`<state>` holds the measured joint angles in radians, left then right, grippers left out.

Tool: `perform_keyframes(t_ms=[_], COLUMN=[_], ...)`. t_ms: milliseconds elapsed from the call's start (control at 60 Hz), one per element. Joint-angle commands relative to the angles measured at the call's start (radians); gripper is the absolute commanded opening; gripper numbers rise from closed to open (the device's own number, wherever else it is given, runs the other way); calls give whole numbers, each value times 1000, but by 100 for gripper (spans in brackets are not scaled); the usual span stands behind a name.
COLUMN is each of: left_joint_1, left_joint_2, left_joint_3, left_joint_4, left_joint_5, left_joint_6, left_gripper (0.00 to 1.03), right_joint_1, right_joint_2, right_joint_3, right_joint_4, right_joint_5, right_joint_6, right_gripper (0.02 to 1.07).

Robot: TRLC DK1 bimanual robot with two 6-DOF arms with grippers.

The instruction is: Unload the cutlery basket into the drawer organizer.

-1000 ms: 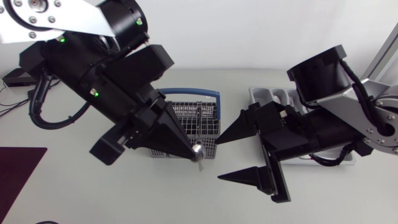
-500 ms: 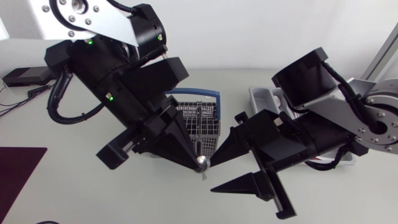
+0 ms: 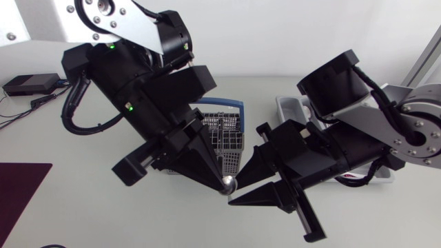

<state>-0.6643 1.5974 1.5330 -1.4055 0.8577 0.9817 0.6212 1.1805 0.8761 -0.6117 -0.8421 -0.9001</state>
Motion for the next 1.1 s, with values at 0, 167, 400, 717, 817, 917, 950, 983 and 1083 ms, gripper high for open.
perform_keyframes(t_ms=[0,167,400,717,817,917,950,983,1083], left_joint_1=[-6,3,20,138,180,189,189,189,158], left_joint_2=[15,15,18,26,30,16,7,4,-7], left_joint_3=[32,30,47,136,127,79,59,44,-28], left_joint_4=[-18,-30,-30,19,128,227,255,278,373], left_joint_5=[21,21,26,64,30,-83,-98,-123,-261], left_joint_6=[35,45,35,-103,-241,-350,-370,-391,-491], left_gripper=[16,16,32,89,89,89,89,89,89], right_joint_1=[9,20,17,-64,-156,-271,-314,-348,-495], right_joint_2=[13,22,24,-12,-33,-73,-79,-82,-85], right_joint_3=[14,15,12,-26,-35,-58,-66,-71,-104], right_joint_4=[-20,-31,-46,-79,-103,-126,-135,-141,-152], right_joint_5=[-12,-12,-6,34,55,86,92,100,117], right_joint_6=[-25,-25,-17,-34,-71,-117,-140,-160,-249], right_gripper=[12,8,8,8,8,8,8,8,8])
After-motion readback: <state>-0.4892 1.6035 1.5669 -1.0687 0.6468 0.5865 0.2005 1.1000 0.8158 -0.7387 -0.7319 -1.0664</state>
